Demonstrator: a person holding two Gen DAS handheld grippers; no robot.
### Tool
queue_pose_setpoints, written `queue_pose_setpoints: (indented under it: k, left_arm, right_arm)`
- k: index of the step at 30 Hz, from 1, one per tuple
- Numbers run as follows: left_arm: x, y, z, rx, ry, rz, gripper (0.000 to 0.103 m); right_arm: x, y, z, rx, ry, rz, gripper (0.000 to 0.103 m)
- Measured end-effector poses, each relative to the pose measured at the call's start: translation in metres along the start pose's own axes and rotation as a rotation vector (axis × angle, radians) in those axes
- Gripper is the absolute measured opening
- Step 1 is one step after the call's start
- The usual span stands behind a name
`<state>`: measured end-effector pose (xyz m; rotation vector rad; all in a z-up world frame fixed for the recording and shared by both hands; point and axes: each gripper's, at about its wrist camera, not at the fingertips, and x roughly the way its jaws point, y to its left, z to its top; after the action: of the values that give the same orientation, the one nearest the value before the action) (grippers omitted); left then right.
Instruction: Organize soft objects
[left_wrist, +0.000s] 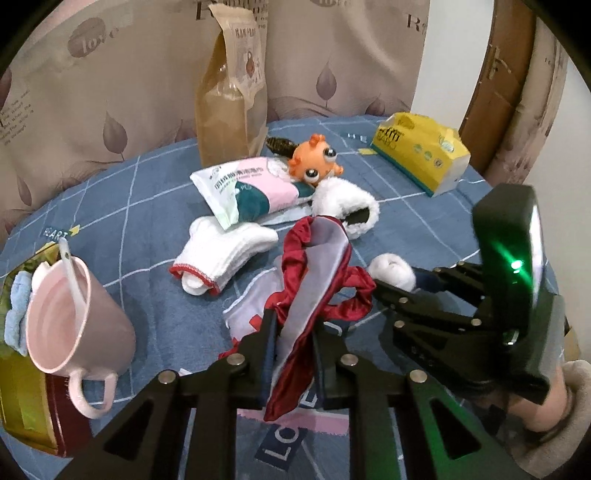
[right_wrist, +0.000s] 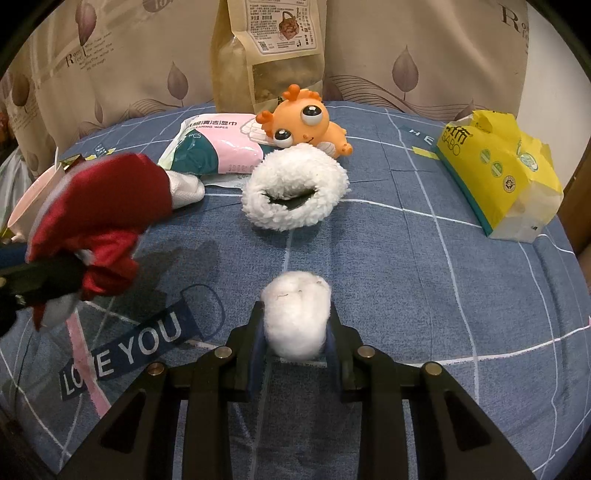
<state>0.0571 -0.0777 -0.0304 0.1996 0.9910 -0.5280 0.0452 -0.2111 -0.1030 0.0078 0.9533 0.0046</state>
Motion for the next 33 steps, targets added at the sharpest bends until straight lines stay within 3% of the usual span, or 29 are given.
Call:
queue_pose_setpoints:
  k: [15, 33]
  left_arm:
    - [-0.05, 0.036, 0.007, -0.052, -0.07, 0.074, 0.017]
    - [-0.111, 0.146, -0.005, -0.203, -0.135, 0.313, 0.017]
  right_arm:
    - [0.0, 0.001, 0.0, -0.002, 0.0, -0.002, 0.027]
    - [0.001, 0.002, 0.0, -0.002, 0.001, -0.004, 0.027]
